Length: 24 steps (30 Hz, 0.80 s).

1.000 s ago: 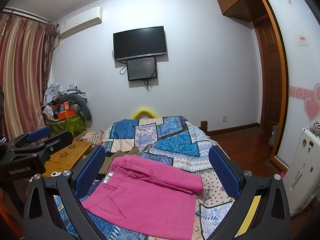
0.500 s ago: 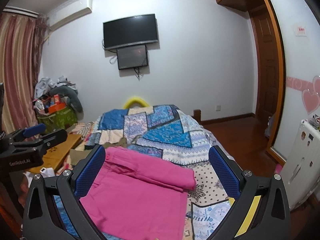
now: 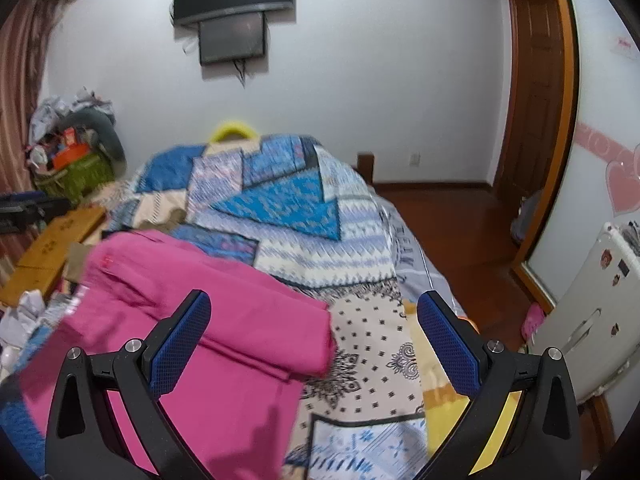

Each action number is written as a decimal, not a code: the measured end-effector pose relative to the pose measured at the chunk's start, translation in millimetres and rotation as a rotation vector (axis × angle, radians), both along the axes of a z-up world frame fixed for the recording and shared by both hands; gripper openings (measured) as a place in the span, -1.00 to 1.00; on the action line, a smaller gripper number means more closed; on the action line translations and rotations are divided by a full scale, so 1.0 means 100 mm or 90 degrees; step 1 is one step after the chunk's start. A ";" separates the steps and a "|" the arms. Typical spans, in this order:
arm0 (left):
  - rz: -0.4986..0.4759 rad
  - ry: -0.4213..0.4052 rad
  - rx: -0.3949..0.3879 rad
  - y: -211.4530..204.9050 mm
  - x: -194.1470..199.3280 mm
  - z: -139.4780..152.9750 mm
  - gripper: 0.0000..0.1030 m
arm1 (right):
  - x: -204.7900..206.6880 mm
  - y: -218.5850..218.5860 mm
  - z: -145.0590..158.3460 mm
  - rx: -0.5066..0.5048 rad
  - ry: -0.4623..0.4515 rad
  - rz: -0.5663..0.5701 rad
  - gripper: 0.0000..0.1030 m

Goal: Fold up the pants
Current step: 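Lower both grippers onto the pink pants and close them on the fabric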

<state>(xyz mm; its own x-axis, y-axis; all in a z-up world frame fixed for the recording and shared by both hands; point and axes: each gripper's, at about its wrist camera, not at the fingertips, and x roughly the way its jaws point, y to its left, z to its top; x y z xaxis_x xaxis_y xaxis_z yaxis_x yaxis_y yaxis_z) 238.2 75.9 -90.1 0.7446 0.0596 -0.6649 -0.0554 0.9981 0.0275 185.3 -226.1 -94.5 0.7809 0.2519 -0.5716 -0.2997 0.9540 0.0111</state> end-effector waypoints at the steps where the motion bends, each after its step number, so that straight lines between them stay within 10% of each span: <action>1: -0.003 0.012 -0.003 0.04 0.10 -0.04 1.00 | 0.06 -0.02 -0.01 0.000 0.009 0.003 0.99; 14: 0.008 0.166 -0.048 0.46 1.27 -0.64 0.65 | 1.14 -0.10 -0.45 0.019 0.117 0.014 0.97; 24: -0.016 0.320 -0.104 0.52 1.74 -1.26 0.32 | 1.76 0.04 -1.08 0.025 0.291 0.073 0.55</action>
<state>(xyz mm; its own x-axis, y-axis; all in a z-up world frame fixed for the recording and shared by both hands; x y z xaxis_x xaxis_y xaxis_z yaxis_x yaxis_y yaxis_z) 411.8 128.1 -216.6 0.3310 -0.0874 -0.9396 -0.0519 0.9925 -0.1107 361.0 -221.6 -202.1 0.4174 0.3502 -0.8386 -0.3590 0.9113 0.2019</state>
